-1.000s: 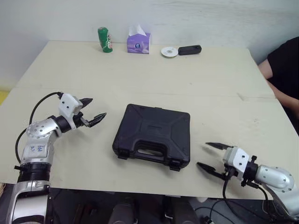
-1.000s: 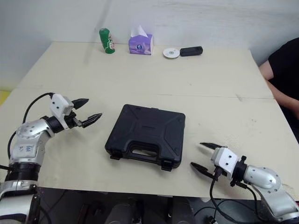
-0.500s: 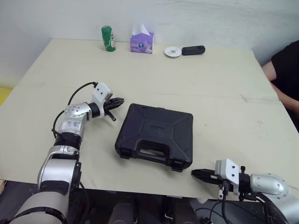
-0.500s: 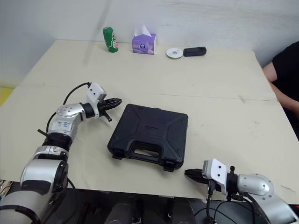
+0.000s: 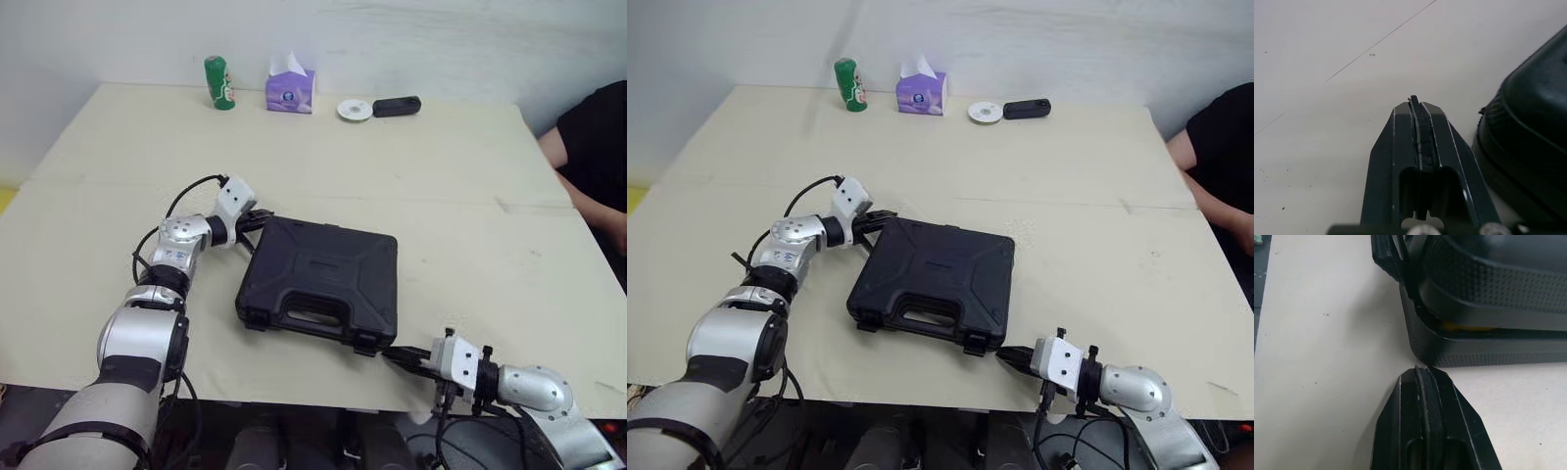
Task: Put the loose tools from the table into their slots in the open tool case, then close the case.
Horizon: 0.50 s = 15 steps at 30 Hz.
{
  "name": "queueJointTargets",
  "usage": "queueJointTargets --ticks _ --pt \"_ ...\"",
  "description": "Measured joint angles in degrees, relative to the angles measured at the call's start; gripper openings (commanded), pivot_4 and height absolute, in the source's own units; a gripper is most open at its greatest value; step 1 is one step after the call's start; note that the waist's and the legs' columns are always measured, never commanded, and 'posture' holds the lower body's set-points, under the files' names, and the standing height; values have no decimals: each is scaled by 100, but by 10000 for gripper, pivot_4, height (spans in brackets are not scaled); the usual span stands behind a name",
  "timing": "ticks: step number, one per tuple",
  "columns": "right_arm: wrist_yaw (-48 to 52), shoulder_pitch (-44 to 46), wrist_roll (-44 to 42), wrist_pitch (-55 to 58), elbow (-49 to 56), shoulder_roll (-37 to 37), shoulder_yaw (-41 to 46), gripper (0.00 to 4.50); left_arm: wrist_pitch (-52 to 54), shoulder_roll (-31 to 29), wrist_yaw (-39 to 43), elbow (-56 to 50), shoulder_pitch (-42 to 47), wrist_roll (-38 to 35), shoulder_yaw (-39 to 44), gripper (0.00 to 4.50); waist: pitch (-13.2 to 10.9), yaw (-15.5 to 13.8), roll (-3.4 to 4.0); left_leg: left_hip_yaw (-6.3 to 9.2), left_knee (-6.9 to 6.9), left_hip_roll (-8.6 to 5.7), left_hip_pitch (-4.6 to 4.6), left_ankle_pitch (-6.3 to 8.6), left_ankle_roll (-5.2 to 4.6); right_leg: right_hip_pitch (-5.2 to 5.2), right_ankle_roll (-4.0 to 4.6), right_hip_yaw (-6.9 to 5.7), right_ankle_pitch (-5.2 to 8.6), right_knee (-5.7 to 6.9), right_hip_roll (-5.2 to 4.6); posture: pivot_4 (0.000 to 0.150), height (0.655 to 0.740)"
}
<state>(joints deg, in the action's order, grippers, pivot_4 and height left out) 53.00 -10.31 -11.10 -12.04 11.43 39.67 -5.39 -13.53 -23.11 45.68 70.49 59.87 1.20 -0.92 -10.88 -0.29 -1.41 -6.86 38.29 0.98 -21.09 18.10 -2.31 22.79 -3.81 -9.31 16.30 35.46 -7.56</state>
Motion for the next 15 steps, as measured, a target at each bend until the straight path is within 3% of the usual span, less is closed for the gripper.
queueJointTargets --ticks 8,15 --pt "-43 248 34 -53 -261 -6 84 0 -68 -130 828 -64 -171 -171 144 326 3 32 -5 0 3 -4 0 0 -1 -1 0 0 0 2 -6 1500 7400" --pt "-67 230 -89 422 -345 465 610 0 -76 -182 2123 -1135 -906 -441 154 326 3 -109 -5 6 4 -7 -10 5 -10 -1 0 -5 0 -8 -9 1500 7400"
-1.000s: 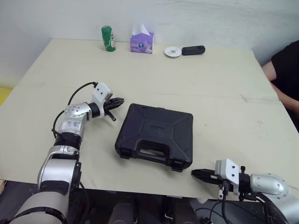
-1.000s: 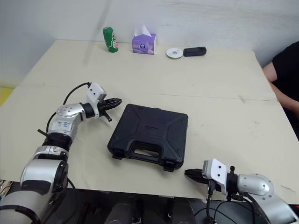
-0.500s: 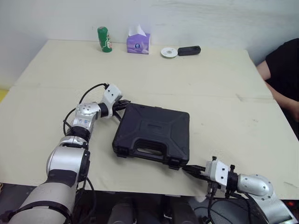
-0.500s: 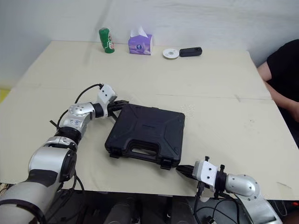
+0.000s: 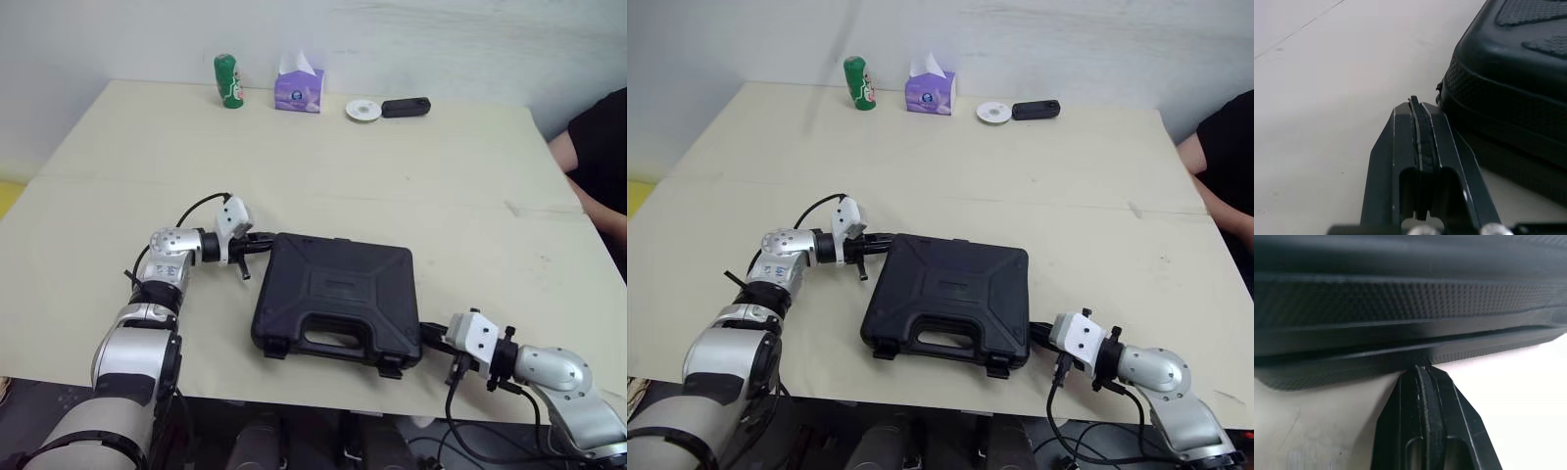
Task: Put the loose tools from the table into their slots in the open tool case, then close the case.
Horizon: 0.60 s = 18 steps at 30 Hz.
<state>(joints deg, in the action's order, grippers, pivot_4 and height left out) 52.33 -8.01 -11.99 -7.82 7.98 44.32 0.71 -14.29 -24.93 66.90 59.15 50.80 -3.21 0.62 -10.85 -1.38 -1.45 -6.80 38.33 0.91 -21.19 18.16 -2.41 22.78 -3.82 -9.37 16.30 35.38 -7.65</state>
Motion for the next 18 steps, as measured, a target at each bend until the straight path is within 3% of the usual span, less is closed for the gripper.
queueJointTargets --ticks 10,18 --pt "728 -1426 -841 1217 1123 803 668 0 603 -186 63 -432 26 -105 46 326 -1 -15 1 7 1 3 -4 8 -9 -7 -6 -6 -3 -35 1 1500 7400" --pt "712 -1647 -928 1692 1744 589 349 0 470 200 -108 -91 310 65 -194 326 0 11 -1 2 0 7 -1 16 -6 -8 -10 -5 -6 -33 9 1500 7400"
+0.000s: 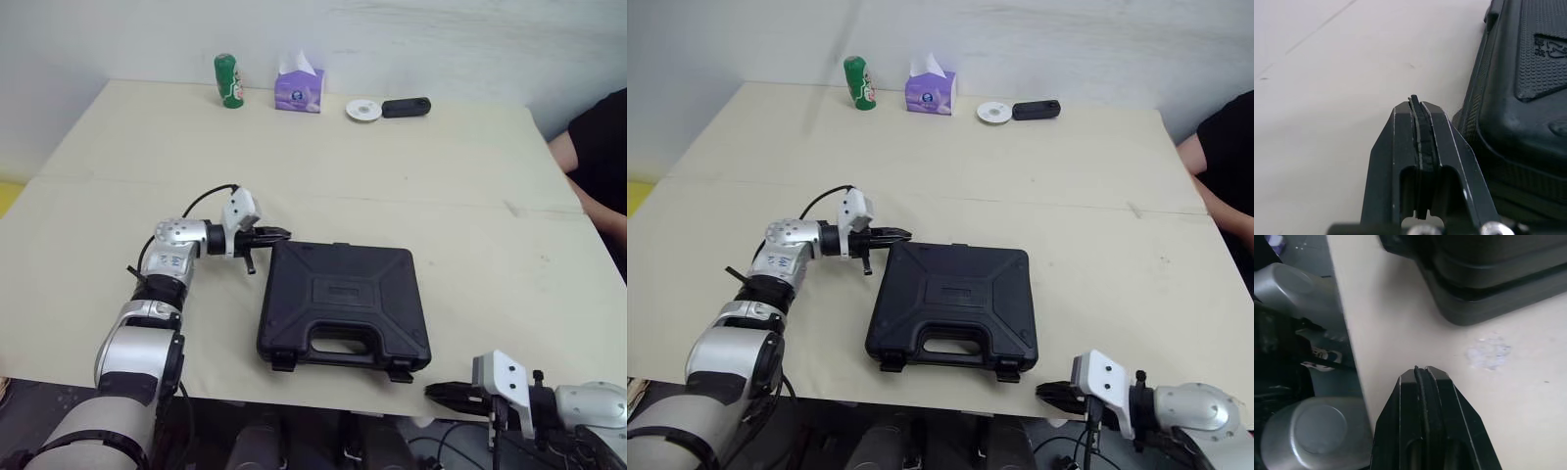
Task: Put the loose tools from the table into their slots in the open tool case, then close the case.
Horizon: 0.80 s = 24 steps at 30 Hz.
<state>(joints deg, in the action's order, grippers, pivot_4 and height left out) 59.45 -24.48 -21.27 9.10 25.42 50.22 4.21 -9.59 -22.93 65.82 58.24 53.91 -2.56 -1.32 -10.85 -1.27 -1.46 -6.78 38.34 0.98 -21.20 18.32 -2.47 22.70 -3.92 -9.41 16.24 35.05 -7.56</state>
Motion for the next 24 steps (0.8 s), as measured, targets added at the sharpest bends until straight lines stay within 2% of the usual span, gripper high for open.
queueJointTargets --ticks 6,11,17,24 --pt "-328 530 197 104 26 -550 -518 0 -20 -15 173 152 60 80 -103 326 0 15 0 -3 2 2 2 0 3 4 1 5 1 -3 0 1500 7400" --pt "-464 998 441 -61 -245 -696 -619 0 126 -210 380 32 -14 45 -90 326 0 25 0 -5 6 1 0 0 3 6 1 7 1 1 -1 1500 7400" --pt "-530 1731 785 -478 -921 -694 -604 0 591 -443 651 -876 -618 -188 14 326 0 50 1 -6 19 0 0 1 1 5 1 9 1 26 -5 1500 7400" --pt "-1143 2724 1382 -1240 -2154 -1172 -628 0 1664 -486 299 -3088 -2158 -539 85 326 -3 128 9 -3 45 1 0 8 -4 -1 1 15 1 42 -12 1500 7400"
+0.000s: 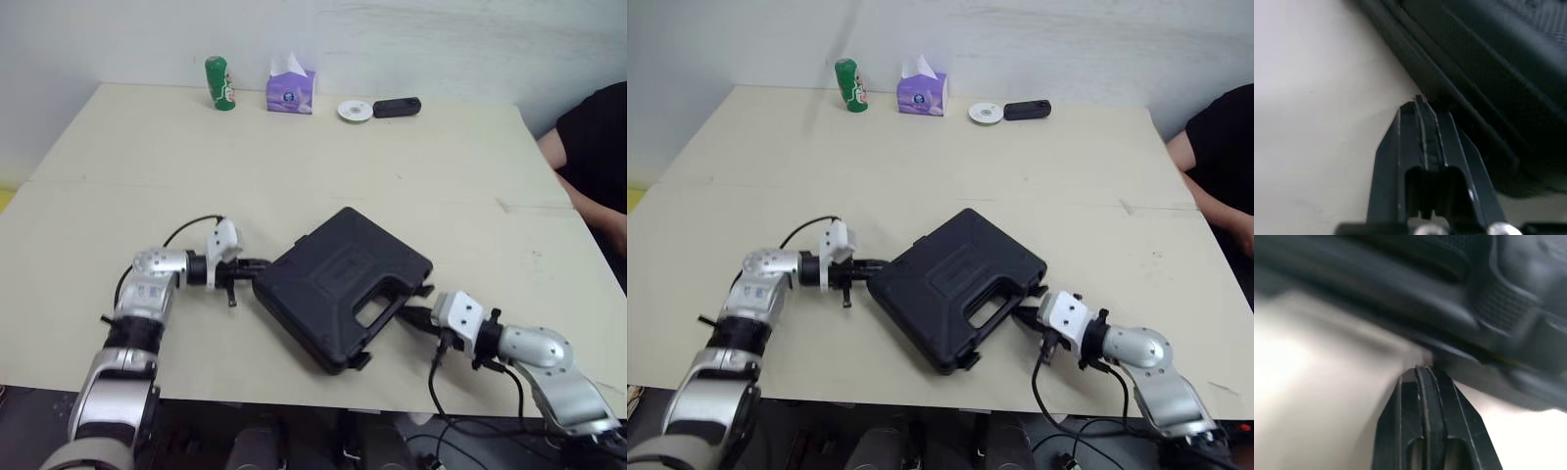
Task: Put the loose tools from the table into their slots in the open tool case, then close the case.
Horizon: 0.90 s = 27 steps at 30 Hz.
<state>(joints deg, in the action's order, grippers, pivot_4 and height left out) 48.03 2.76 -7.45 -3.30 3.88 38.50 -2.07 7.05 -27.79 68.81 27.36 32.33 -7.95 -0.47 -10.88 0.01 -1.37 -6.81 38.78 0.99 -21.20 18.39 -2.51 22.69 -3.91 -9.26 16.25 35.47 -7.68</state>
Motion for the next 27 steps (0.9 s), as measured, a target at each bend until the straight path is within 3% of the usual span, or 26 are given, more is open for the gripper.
queueJointTargets --ticks 8,17,22,27 --pt "-413 234 180 -279 -440 -232 14 0 916 -219 -968 -1441 -847 -233 274 326 -2 5 5 4 -2 6 1 4 6 1 3 -1 2 -4 1 1500 7400" --pt "-639 -400 66 -13 -82 -83 571 0 1419 -549 -1143 -2259 -619 -1044 885 326 -5 -148 9 11 3 4 -3 26 4 -5 1 0 1 -38 -6 1500 7400" --pt "-832 -532 -42 298 2 -91 890 0 2083 -214 -1106 -3017 166 -1500 329 326 -9 -148 20 11 2 1 -6 29 0 -10 -4 0 -2 -37 3 1500 7400" --pt "-1124 -655 -315 802 314 -341 1153 0 2433 281 -1230 -3021 857 -1152 -818 326 -20 -134 42 1 2 6 -4 20 3 -9 -5 3 -2 -32 20 1500 7400"
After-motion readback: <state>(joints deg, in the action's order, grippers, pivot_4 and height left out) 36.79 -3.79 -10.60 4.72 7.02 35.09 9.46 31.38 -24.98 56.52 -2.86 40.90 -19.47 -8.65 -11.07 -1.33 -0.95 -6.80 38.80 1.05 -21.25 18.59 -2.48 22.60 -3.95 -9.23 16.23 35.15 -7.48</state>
